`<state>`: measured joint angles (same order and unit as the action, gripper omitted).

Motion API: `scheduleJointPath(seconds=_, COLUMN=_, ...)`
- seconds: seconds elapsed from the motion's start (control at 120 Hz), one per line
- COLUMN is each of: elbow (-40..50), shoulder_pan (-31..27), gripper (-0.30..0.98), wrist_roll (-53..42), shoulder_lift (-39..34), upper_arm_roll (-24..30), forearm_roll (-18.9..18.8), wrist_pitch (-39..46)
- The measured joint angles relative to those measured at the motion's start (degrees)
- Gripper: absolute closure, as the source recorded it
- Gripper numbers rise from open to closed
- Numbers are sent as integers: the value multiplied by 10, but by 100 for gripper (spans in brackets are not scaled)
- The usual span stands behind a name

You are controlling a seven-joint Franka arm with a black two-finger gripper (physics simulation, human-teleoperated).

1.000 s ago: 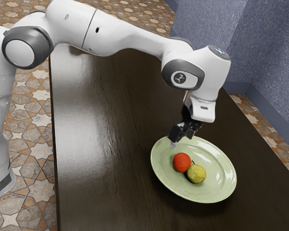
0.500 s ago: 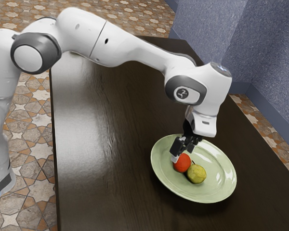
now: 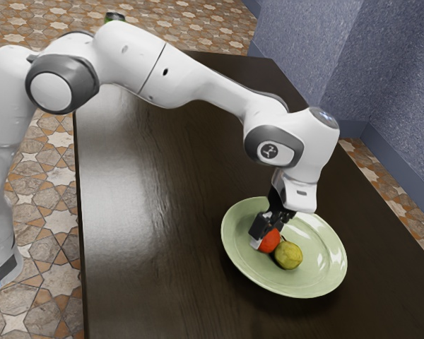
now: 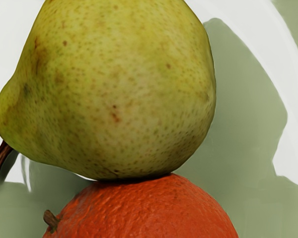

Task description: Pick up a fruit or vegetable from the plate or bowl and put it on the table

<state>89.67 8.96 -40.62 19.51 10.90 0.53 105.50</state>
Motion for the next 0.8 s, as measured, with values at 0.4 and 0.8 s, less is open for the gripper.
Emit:
scheduleJointPath(seconds=0.4, elbow=-1, shoulder_pan=-1, gripper=33, wrist_roll=3, shoulder_lift=7, upper_arm_roll=-2, forearm_roll=-3, wrist_pitch=3)
scheduleJointPath(seconds=0.8, elbow=-2, shoulder_pan=-3, gripper=34, wrist_roll=24, shoulder_lift=-49, upper_arm_roll=-21, forearm_roll=-7, wrist_pitch=-22)
